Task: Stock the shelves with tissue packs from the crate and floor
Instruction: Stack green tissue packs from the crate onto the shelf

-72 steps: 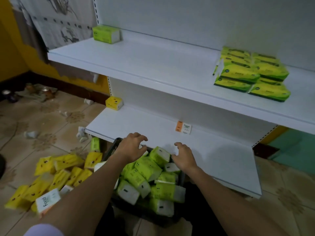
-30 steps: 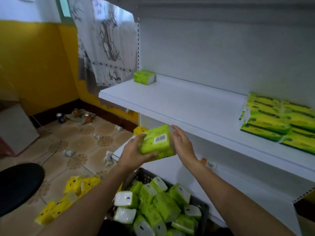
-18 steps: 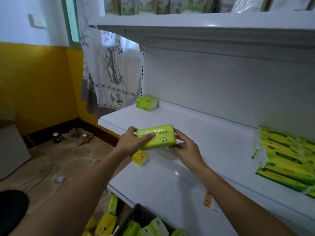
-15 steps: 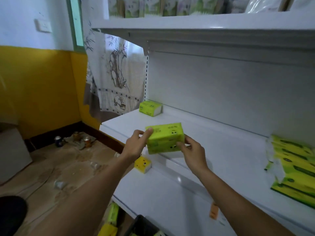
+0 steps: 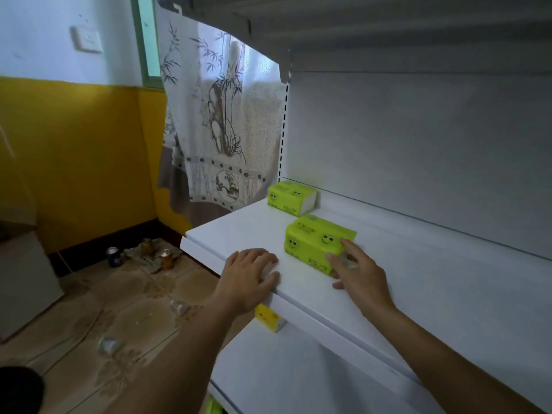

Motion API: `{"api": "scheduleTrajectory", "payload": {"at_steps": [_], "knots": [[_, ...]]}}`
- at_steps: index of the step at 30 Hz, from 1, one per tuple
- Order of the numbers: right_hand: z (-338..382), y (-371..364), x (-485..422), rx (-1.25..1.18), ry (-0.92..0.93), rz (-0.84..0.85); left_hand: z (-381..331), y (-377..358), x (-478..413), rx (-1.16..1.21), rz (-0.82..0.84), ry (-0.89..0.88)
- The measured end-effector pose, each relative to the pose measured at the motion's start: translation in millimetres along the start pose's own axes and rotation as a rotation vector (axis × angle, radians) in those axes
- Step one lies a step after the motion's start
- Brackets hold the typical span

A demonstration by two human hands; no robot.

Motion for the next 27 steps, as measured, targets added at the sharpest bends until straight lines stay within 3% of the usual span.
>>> {"api": "scheduleTrajectory", "payload": {"at_steps": [3,7,13,27], "knots": [[8.0,-21.5,-18.9,0.25,0.091,0.041,5.0,-8.0,7.6,0.041,-0.139,0.014],[23.6,-51.9,-48.5,0.266,0.141,0.061,7.4,-7.2,6.6,0.086,-0.281,-0.022],[38.2,-92.2,-85.3,0.245,0.196,0.118,11.2,-7.7,6.0,0.08,-0.339,-0.038],[33.8,-113.9,-113.7,0.253,0.136,0.104,9.2,-6.7,6.6,0.084,-0.345,-0.031]]}}
Point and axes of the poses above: each hand's wrist, its own x-axis away from the middle knuckle, its own y-axis out of the back of the hand, z = x × y, the point moved 8 cm from there along -x, towards the middle knuckle, and after that the axes turned 1 degree about -y, right-handed, at the moved point
